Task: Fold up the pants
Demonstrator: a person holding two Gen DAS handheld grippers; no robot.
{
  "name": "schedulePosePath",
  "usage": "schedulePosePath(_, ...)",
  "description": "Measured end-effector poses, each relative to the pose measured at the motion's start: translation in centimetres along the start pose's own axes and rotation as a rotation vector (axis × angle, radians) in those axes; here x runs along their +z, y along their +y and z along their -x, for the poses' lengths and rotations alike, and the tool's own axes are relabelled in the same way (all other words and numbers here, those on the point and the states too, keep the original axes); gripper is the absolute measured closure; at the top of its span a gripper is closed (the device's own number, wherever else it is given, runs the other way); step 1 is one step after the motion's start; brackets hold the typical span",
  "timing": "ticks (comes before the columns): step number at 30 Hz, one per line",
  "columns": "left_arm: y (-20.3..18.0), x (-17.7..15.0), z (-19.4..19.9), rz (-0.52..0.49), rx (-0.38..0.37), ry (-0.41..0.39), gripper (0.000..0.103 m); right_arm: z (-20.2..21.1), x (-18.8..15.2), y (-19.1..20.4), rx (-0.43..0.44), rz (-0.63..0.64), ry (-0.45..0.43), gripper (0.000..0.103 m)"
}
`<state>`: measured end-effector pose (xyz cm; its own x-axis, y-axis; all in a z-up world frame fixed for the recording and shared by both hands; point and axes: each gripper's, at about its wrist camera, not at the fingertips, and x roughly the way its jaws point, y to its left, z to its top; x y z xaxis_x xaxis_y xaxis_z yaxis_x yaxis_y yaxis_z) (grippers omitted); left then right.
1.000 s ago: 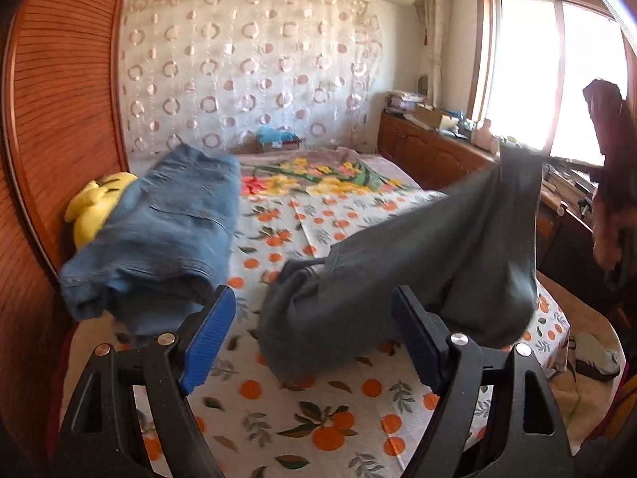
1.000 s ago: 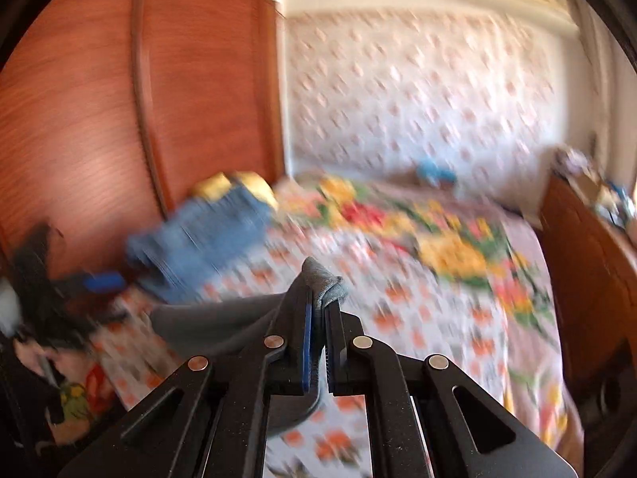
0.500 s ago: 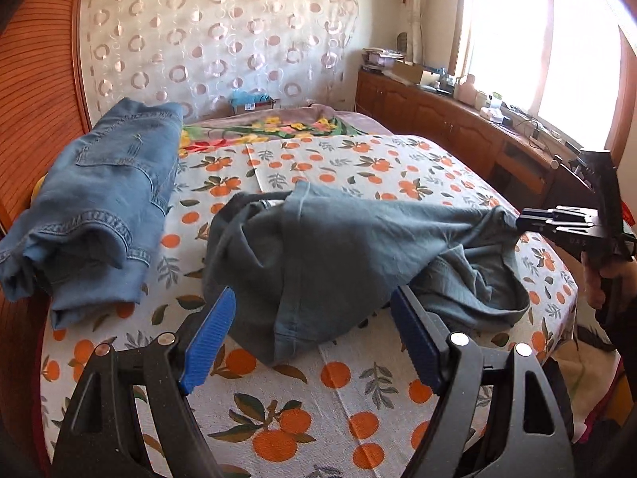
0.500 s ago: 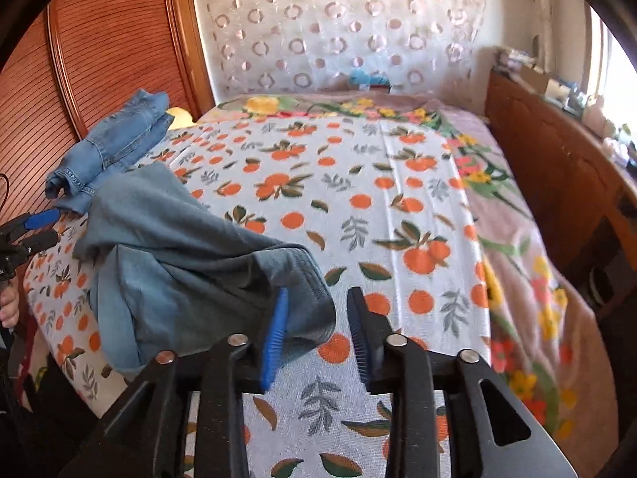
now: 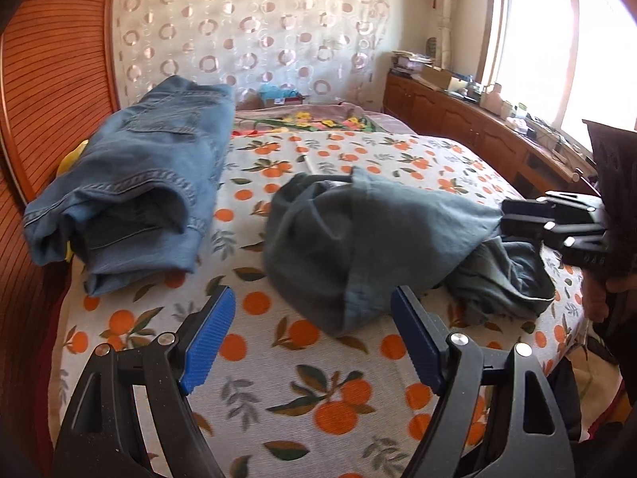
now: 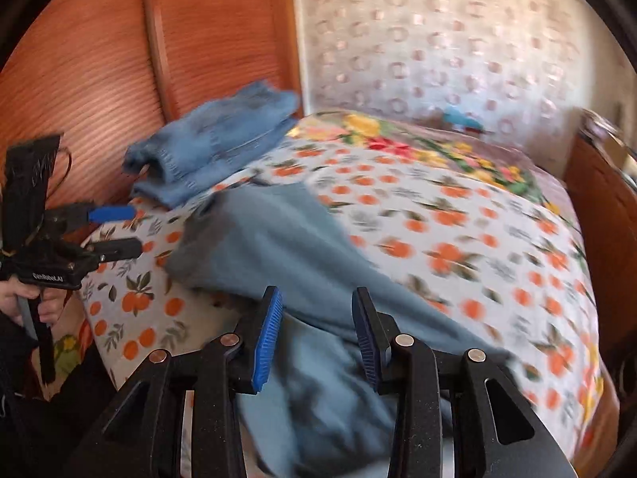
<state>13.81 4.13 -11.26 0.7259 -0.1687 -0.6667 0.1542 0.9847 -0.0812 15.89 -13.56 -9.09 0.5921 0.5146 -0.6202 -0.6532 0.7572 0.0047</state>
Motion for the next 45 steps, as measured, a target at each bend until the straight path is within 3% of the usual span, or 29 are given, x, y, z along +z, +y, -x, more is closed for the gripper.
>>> schedulePosePath(4,0.9,-0.4,0.1,0.018,0.004,0.001,0.022,-4.3,0.9,2.2,0.045,0.074,0.045,0.065)
schedulePosePath(12,1.8,-1.1,-0.1,0.032,0.011,0.015,0.022,-6.3,1.9,3.4,0.008,0.138,0.064,0.065)
schedulePosePath(13,1.9,-1.1,-0.1,0.034,0.012,0.015,0.022,-6.3,2.1,3.3,0.009,0.137,0.061,0.069)
schedulePosePath(14,1.9,-1.1,0.0,0.036,0.012,0.014,0.022,-6.3,2.2,3.2,0.010,0.131,0.054,0.094)
schedulePosePath(15,1.9,-1.1,0.1,0.036,0.011,0.013,0.022,-5.6,2.4,3.1,0.014,0.119,0.040,0.101)
schedulePosePath(18,1.8,-1.1,0.0,0.032,0.009,0.014,0.022,-3.7,3.4,1.6,0.019,0.061,-0.035,0.102)
schedulePosePath(20,1.5,-1.0,-0.2,0.026,0.006,0.017,0.022,-2.8,4.3,0.7,-0.058,0.078,-0.061,0.102)
schedulePosePath(27,0.7,-0.2,-0.4,0.008,-0.011,0.011,0.022,-0.8,4.6,-4.8,-0.170,0.000,-0.112,0.102)
schedulePosePath(33,-0.8,0.9,-0.9,-0.037,-0.028,0.006,0.022,2.0,4.1,-12.1,-0.406,-0.132,-0.155,0.102)
schedulePosePath(37,-2.2,2.0,-1.6,-0.068,-0.048,0.001,0.022,3.5,1.2,-17.9,-0.575,-0.279,-0.111,0.102)
schedulePosePath(40,-3.1,2.5,-2.3,-0.084,-0.067,0.009,0.022,3.9,-1.5,-19.5,-0.554,-0.334,-0.066,0.102)
schedulePosePath(42,-3.8,2.9,-2.8,-0.092,-0.077,0.015,0.022,4.1,-2.9,-19.2,-0.573,-0.335,-0.042,0.099)
schedulePosePath(45,-5.0,3.5,-3.2,-0.114,-0.090,0.018,0.022,4.4,-4.3,-18.2,-0.527,-0.333,-0.045,0.091)
